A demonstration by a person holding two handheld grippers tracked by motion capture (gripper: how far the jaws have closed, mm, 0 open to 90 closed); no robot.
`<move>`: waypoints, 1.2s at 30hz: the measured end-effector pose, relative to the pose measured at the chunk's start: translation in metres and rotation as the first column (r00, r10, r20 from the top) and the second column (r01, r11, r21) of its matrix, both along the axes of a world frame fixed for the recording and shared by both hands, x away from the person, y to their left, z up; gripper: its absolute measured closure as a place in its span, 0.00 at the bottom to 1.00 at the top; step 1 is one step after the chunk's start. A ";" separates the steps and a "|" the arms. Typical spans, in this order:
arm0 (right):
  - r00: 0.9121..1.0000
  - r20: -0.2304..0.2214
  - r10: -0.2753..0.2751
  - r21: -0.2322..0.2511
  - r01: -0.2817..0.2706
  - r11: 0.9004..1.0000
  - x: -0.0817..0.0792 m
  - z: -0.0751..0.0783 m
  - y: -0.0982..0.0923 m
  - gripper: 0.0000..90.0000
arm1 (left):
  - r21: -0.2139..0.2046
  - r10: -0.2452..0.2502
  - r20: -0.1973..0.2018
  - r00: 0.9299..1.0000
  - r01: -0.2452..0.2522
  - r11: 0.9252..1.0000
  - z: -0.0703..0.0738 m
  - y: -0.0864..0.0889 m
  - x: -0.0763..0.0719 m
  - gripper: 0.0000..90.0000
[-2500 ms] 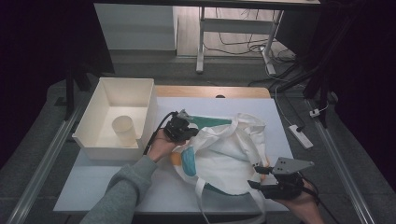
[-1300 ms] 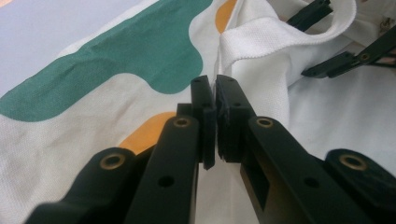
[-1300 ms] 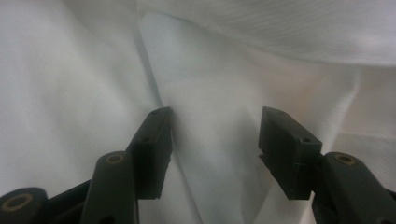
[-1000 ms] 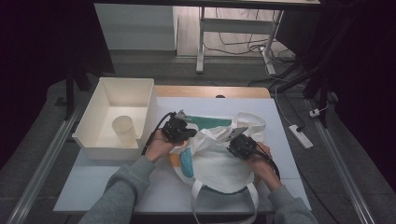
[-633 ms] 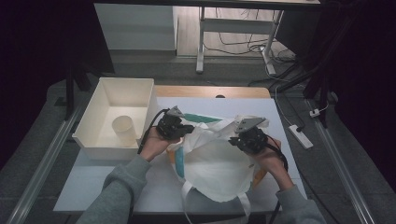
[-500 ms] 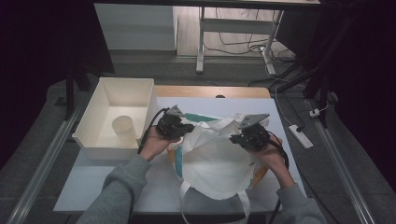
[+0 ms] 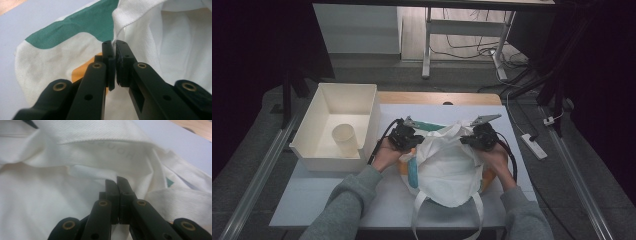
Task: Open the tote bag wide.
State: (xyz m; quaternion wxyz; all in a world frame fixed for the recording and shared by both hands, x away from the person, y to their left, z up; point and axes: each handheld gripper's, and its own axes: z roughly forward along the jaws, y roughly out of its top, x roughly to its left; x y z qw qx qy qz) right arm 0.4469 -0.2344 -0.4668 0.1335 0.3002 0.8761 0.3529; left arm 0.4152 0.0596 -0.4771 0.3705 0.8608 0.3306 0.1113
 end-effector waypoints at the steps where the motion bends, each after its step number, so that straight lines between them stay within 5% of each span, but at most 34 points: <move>1: 1.000 -0.001 -0.013 -0.005 0.013 1.000 0.002 -0.002 0.001 0.99 | 0.007 0.001 0.001 1.000 -0.001 1.000 -0.001 -0.001 0.000 0.95; 8: 0.998 -0.030 -0.061 -0.017 0.061 0.998 0.020 -0.019 0.003 0.99 | 0.036 0.003 0.002 1.000 -0.003 0.999 -0.007 -0.006 0.003 0.95; 15: 0.997 -0.011 -0.073 -0.073 0.072 0.995 0.026 -0.027 0.006 0.99 | 0.043 0.011 -0.006 1.000 -0.011 0.999 -0.012 -0.006 0.006 0.95; 23: 0.995 -0.015 -0.094 -0.035 0.093 0.995 0.023 -0.028 0.004 0.93 | 0.044 0.016 -0.020 1.000 -0.015 0.999 -0.017 -0.006 0.009 0.95; 29: 0.993 0.079 -0.088 0.023 0.086 0.996 -0.009 0.003 0.005 0.56 | 0.035 0.011 -0.023 1.000 -0.011 0.999 -0.015 -0.004 0.008 0.94; 36: 0.993 0.063 0.097 0.050 -0.100 0.994 -0.074 0.027 0.022 0.52 | 0.031 0.002 -0.011 1.000 -0.002 1.000 -0.009 -0.003 0.004 0.94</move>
